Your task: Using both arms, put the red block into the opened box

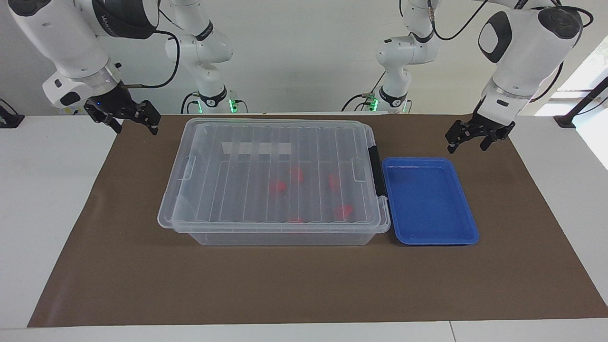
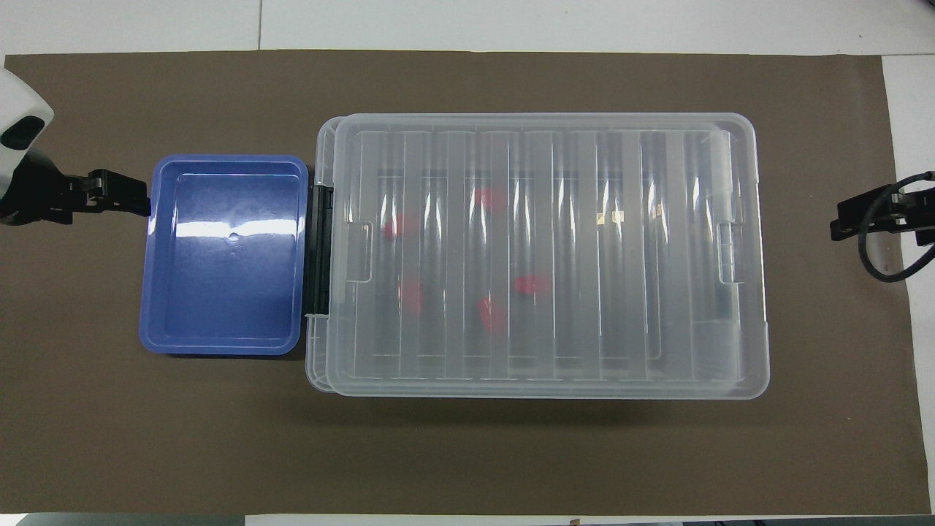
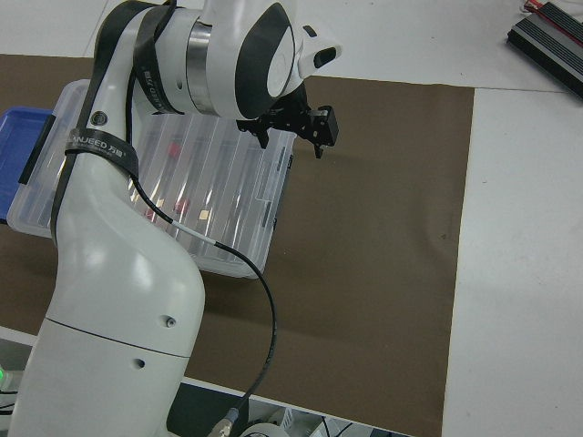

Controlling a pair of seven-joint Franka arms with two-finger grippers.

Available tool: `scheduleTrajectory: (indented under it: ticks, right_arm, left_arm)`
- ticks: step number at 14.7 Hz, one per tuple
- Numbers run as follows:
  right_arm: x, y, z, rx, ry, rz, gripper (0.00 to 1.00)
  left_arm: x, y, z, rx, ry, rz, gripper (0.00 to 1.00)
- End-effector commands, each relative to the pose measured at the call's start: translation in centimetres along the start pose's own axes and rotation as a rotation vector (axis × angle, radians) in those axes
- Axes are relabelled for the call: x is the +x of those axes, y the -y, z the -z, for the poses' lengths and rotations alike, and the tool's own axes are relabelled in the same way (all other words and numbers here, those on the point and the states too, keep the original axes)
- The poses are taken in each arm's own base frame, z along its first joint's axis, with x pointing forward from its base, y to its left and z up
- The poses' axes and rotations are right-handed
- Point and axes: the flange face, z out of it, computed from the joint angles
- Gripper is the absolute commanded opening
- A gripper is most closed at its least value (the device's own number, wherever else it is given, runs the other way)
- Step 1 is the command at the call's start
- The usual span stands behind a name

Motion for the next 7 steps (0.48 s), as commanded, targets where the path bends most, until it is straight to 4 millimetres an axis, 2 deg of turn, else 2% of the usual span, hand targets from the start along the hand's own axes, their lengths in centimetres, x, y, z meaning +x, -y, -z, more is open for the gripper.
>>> scheduleTrajectory:
  ticks: [1,7]
  right_arm:
    - [0.27,-0.2,-0.05,-0.001,0.013,-0.016,1.0]
    - [0.12,-0.21,0.07,-0.001,0.015,-0.016,1.0]
  left_arm:
    - [-0.45,0.24,0.08,-0.002,0.007,0.0,1.0]
    - [-0.45,0.24,0.08,-0.002,0.007,0.0,1.0]
